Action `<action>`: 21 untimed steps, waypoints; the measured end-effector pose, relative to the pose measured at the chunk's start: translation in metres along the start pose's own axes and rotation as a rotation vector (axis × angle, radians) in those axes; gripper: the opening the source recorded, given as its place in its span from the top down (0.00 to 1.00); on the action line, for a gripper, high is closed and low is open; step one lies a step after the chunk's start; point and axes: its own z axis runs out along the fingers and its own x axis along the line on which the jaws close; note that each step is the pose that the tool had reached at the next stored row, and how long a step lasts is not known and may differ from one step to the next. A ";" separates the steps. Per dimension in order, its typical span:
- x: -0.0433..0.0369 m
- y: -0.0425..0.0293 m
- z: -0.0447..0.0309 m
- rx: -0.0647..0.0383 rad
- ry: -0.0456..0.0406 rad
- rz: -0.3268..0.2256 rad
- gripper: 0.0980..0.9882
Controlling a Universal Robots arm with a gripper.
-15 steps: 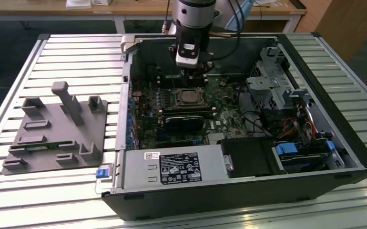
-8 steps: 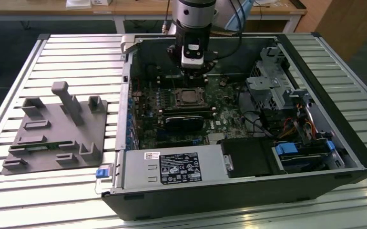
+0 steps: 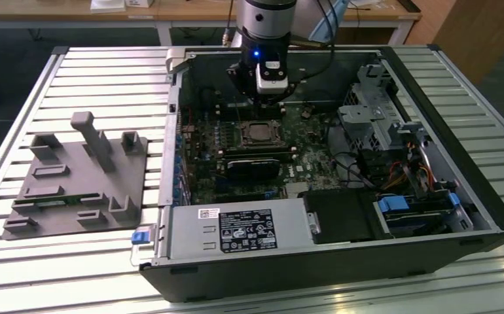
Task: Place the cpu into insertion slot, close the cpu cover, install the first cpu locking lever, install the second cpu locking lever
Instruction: 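Install the first cpu locking lever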
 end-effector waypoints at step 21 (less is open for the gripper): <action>0.0000 0.0000 0.0001 -0.028 -0.0280 -0.258 0.99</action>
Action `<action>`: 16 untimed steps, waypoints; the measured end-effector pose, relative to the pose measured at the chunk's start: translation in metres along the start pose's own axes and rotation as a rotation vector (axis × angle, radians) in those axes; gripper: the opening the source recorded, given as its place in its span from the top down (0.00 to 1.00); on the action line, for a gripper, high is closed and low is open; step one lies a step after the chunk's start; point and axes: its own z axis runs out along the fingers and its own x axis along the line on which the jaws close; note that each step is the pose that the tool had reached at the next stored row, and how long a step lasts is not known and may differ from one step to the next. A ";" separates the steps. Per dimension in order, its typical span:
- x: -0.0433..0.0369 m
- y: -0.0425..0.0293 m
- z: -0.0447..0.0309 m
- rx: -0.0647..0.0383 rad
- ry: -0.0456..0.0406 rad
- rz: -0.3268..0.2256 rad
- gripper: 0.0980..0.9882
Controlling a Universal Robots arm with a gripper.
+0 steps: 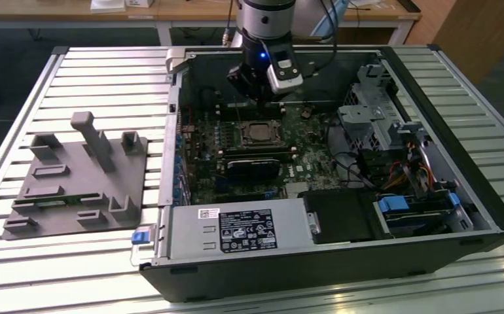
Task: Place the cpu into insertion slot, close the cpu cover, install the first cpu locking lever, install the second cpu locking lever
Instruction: 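Install the first cpu locking lever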
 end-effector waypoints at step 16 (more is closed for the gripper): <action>0.0017 -0.0006 0.0000 -0.007 0.0089 -0.240 0.99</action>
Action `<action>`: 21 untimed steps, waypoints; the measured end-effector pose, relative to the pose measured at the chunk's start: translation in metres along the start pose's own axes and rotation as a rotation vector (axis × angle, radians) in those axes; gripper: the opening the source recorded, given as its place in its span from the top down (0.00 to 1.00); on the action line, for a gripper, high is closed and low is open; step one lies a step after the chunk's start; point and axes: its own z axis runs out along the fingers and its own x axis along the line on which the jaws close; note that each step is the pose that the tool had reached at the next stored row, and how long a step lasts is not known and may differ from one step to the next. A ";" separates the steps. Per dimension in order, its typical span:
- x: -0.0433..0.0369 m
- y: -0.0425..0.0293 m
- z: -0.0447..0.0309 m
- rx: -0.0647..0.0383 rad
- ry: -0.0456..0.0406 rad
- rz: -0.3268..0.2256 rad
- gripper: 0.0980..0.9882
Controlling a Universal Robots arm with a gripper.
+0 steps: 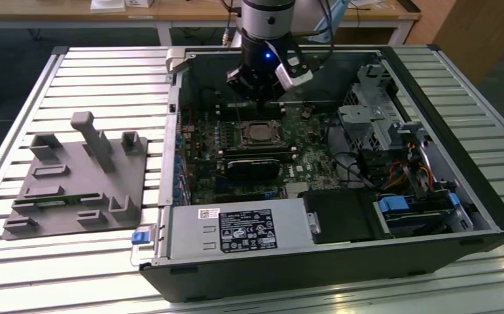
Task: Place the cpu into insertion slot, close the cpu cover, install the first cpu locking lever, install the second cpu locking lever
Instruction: 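Install the first cpu locking lever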
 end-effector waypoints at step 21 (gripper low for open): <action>0.0436 -0.0003 0.0001 -0.026 0.0051 0.001 0.99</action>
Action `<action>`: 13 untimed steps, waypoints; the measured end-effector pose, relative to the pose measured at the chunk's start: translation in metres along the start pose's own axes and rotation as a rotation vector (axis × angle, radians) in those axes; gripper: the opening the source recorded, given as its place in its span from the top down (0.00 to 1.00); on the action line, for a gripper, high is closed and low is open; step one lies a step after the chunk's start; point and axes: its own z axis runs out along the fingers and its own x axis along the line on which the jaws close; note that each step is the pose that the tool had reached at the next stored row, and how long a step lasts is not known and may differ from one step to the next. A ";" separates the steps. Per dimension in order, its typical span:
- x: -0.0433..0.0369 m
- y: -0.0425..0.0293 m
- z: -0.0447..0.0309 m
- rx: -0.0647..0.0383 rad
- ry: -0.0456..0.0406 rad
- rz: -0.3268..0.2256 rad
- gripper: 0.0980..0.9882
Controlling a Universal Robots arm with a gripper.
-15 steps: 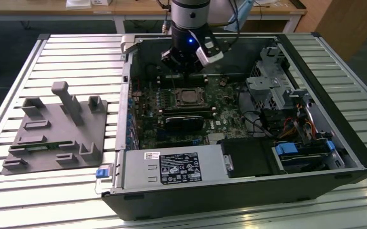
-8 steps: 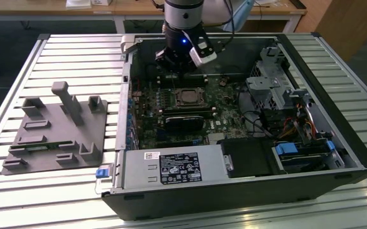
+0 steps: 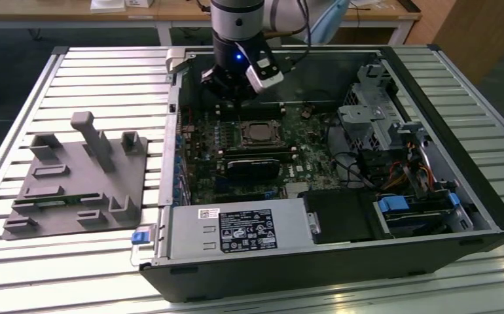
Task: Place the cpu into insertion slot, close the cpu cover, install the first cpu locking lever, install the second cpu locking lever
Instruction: 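Install the first cpu locking lever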
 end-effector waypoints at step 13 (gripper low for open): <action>0.0139 0.0111 0.0012 -0.003 0.0000 0.000 0.99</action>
